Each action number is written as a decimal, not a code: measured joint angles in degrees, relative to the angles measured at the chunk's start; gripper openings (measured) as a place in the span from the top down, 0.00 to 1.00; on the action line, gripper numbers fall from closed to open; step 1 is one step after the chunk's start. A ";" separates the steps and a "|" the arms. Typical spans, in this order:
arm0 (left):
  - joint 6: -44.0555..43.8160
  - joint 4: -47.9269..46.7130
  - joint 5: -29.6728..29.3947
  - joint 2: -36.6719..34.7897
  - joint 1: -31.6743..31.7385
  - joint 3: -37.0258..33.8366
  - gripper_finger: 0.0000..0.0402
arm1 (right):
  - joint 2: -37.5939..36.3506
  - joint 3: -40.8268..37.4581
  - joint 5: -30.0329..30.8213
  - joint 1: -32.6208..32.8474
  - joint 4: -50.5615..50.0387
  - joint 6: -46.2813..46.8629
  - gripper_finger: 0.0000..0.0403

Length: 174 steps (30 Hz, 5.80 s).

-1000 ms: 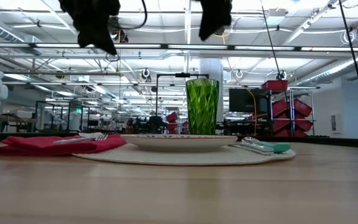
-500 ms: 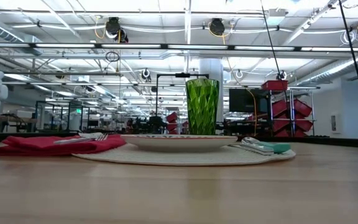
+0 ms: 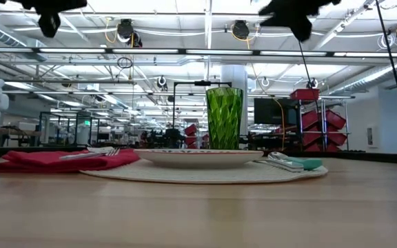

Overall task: Set table place
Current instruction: Return to Home Position

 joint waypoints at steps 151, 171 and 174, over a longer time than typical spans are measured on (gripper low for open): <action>7.80 26.03 12.72 -16.02 -0.02 -34.53 1.00 | -55.34 -49.94 -1.42 1.61 13.88 -9.40 0.69; 7.80 26.03 12.73 -16.02 -0.01 -34.53 1.00 | -55.34 -49.94 -1.42 1.61 13.87 -9.40 0.69; 7.79 26.04 12.73 -16.02 -0.01 -34.53 1.00 | -55.34 -49.94 -1.42 1.60 13.88 -9.40 0.69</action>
